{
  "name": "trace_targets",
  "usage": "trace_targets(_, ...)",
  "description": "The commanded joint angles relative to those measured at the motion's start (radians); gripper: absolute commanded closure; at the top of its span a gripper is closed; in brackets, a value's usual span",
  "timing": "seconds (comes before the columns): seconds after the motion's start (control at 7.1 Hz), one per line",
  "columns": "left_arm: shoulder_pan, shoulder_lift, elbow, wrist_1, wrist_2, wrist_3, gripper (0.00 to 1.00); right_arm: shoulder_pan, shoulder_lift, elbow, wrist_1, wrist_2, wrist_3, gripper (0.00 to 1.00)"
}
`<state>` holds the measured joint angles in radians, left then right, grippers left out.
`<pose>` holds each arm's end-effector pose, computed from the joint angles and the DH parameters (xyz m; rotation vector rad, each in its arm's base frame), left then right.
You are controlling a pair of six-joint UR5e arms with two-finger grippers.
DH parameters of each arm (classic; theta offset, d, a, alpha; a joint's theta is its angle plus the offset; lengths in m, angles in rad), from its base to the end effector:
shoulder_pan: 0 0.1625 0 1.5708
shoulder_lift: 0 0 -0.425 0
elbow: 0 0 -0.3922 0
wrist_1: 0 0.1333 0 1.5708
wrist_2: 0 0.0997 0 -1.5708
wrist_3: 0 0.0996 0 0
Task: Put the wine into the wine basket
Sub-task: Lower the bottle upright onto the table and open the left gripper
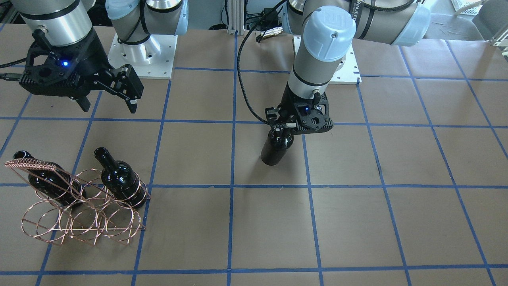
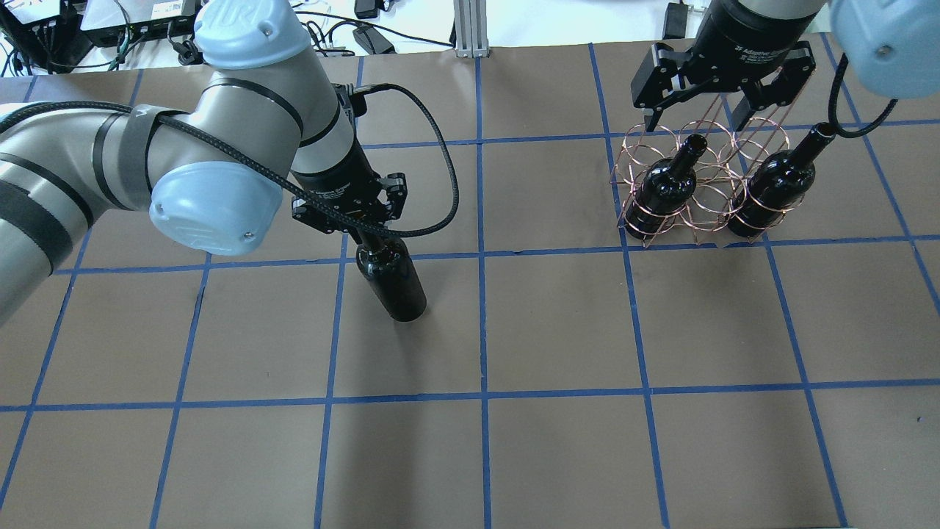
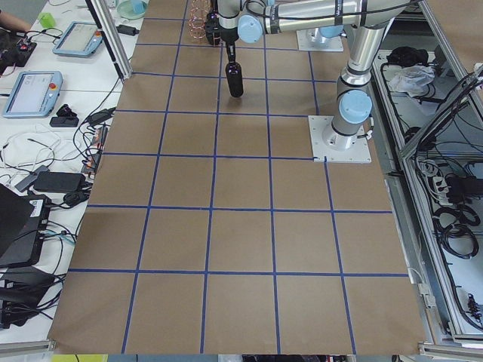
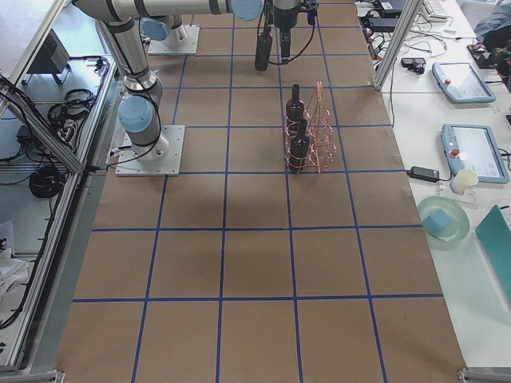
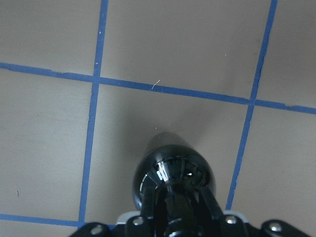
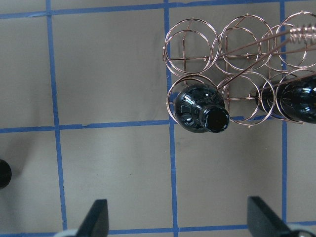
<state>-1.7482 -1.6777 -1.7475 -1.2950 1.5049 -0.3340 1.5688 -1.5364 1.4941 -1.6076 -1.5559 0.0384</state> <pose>-0.2296 -0.4879 0.3752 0.2413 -3.0701 -0.0373 0.1338 -0.5140 0.5124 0.0622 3.1222 -0.1231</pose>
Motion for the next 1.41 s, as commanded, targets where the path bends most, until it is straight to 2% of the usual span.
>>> trace_targets(0.0, -0.001, -0.004, -0.006, 0.010, 0.001, 0.009, 1.00, 0.000, 0.001, 0.000, 0.000, -0.001, -0.002, 0.00)
trace_targets(0.42, -0.002, -0.008, -0.007, 0.008, -0.005, 0.004, 1.00, 0.000, -0.001, 0.000, 0.000, -0.003, -0.009, 0.00)
trace_targets(0.7, -0.010, -0.011, -0.010, 0.005, -0.005, 0.015, 0.82, 0.000, -0.017, -0.002, -0.002, -0.012, -0.009, 0.00)
trace_targets(0.85, -0.013, -0.019, -0.010, -0.001, -0.003, 0.009, 0.56, -0.003, -0.021, -0.003, -0.002, -0.013, -0.008, 0.00)
trace_targets(0.99, -0.014, -0.017, -0.010, -0.003, -0.002, 0.007, 0.08, -0.003, -0.022, -0.005, -0.002, 0.000, 0.009, 0.00)
trace_targets(1.13, -0.016, -0.010, -0.004, -0.003, -0.003, 0.007, 0.00, 0.000, -0.022, -0.006, -0.003, -0.001, 0.009, 0.00)
trace_targets(1.27, -0.016, 0.012, 0.012, -0.013, -0.011, 0.004, 0.00, -0.001, -0.015, -0.005, -0.002, -0.006, -0.002, 0.00)
